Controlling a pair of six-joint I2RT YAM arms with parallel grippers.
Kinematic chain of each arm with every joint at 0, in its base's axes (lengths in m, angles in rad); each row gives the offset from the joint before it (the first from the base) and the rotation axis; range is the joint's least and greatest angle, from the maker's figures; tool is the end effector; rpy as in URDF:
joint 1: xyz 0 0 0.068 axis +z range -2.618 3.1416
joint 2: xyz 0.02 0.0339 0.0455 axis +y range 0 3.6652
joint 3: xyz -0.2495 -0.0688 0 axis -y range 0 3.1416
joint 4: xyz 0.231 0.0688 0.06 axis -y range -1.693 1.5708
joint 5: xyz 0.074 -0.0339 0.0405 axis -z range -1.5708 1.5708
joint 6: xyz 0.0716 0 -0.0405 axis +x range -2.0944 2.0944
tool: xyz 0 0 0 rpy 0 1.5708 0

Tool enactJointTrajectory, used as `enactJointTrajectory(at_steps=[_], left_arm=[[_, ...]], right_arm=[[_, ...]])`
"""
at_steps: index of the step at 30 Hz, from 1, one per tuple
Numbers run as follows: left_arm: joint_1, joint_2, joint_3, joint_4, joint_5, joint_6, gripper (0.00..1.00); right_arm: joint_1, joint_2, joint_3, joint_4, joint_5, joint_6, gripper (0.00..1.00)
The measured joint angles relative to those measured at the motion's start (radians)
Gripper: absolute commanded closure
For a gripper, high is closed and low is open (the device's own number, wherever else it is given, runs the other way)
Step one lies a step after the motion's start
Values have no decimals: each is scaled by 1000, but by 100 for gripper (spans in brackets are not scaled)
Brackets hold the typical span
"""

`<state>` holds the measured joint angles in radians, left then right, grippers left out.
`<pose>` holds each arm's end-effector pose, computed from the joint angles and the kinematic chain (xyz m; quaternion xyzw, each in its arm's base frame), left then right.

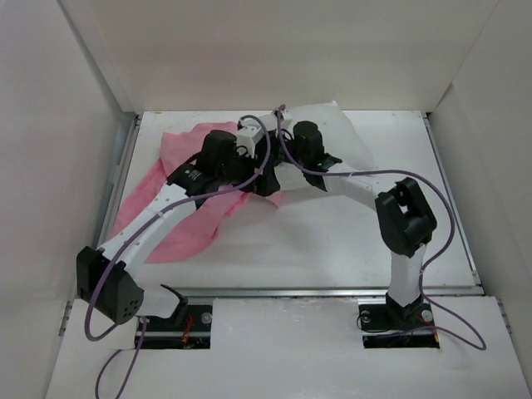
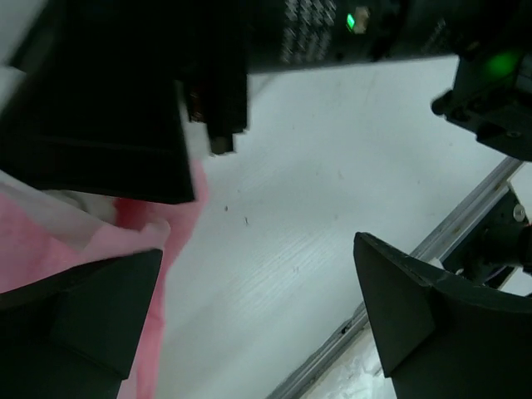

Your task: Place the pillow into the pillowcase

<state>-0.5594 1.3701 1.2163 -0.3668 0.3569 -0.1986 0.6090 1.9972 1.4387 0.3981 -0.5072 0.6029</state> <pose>0.2665 -0.1964 0.3117 0.2403 0.8218 -0.3252 0.4015 0.3785 0.3064 0.2473 -0.1649 0.7366 0.5144 0.4069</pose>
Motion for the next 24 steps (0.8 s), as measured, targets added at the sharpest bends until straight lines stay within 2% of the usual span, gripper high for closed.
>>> enactJointTrajectory(at_steps=[4, 6, 10, 14, 16, 18, 24], left_arm=[[8, -66, 59, 15, -37, -1, 0], [7, -82, 95, 40, -46, 0, 0], [12, -92, 134, 72, -50, -2, 0], [14, -78, 139, 75, -93, -16, 0], [19, -47, 162, 52, -151, -45, 8], [34, 1, 197, 32, -212, -77, 22], [63, 155, 244, -37, -314, -121, 27]], right_arm=[[-2, -156, -37, -98, 34, -105, 30], [-7, -229, -54, -145, 72, -147, 20], [-50, -318, -60, -206, 183, -206, 20], [-132, -312, -44, -269, 265, -233, 20], [-167, -271, 3, -325, 301, -251, 20], [-184, -221, 57, -373, 333, -272, 20], [-177, -169, 84, -447, 354, -313, 20]])
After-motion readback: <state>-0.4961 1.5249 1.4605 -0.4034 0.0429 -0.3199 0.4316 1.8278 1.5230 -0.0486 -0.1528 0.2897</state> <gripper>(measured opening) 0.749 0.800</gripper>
